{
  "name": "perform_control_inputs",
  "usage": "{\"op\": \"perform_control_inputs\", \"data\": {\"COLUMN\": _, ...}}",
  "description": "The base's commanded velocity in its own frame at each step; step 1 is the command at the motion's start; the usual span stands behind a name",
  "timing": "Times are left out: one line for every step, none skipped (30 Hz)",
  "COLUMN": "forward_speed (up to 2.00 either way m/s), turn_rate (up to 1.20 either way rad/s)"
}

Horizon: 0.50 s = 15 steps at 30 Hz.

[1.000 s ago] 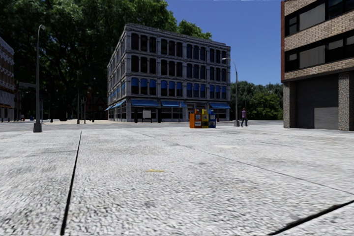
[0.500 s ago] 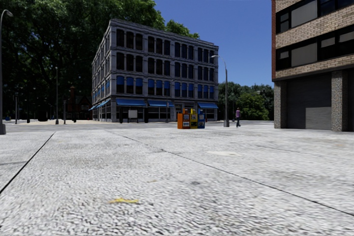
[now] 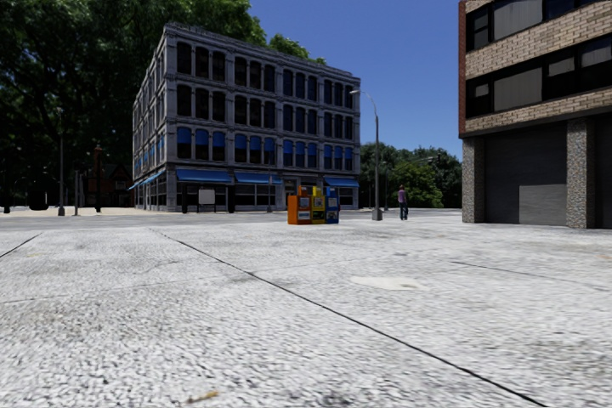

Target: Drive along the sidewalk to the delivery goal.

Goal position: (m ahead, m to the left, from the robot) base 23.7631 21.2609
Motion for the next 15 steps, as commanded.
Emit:
{"op": "perform_control_inputs", "data": {"forward_speed": 2.00, "turn_rate": -0.26}}
{"op": "perform_control_inputs", "data": {"forward_speed": 2.00, "turn_rate": -0.26}}
{"op": "perform_control_inputs", "data": {"forward_speed": 2.00, "turn_rate": -0.01}}
{"op": "perform_control_inputs", "data": {"forward_speed": 2.00, "turn_rate": 0.00}}
{"op": "perform_control_inputs", "data": {"forward_speed": 2.00, "turn_rate": 0.00}}
{"op": "perform_control_inputs", "data": {"forward_speed": 2.00, "turn_rate": 0.00}}
{"op": "perform_control_inputs", "data": {"forward_speed": 2.00, "turn_rate": 0.00}}
{"op": "perform_control_inputs", "data": {"forward_speed": 2.00, "turn_rate": 0.00}}
{"op": "perform_control_inputs", "data": {"forward_speed": 2.00, "turn_rate": 0.00}}
{"op": "perform_control_inputs", "data": {"forward_speed": 2.00, "turn_rate": 0.00}}
{"op": "perform_control_inputs", "data": {"forward_speed": 2.00, "turn_rate": 0.00}}
{"op": "perform_control_inputs", "data": {"forward_speed": 2.00, "turn_rate": 0.00}}
{"op": "perform_control_inputs", "data": {"forward_speed": 2.00, "turn_rate": 0.00}}
{"op": "perform_control_inputs", "data": {"forward_speed": 2.00, "turn_rate": 0.00}}
{"op": "perform_control_inputs", "data": {"forward_speed": 2.00, "turn_rate": 0.00}}
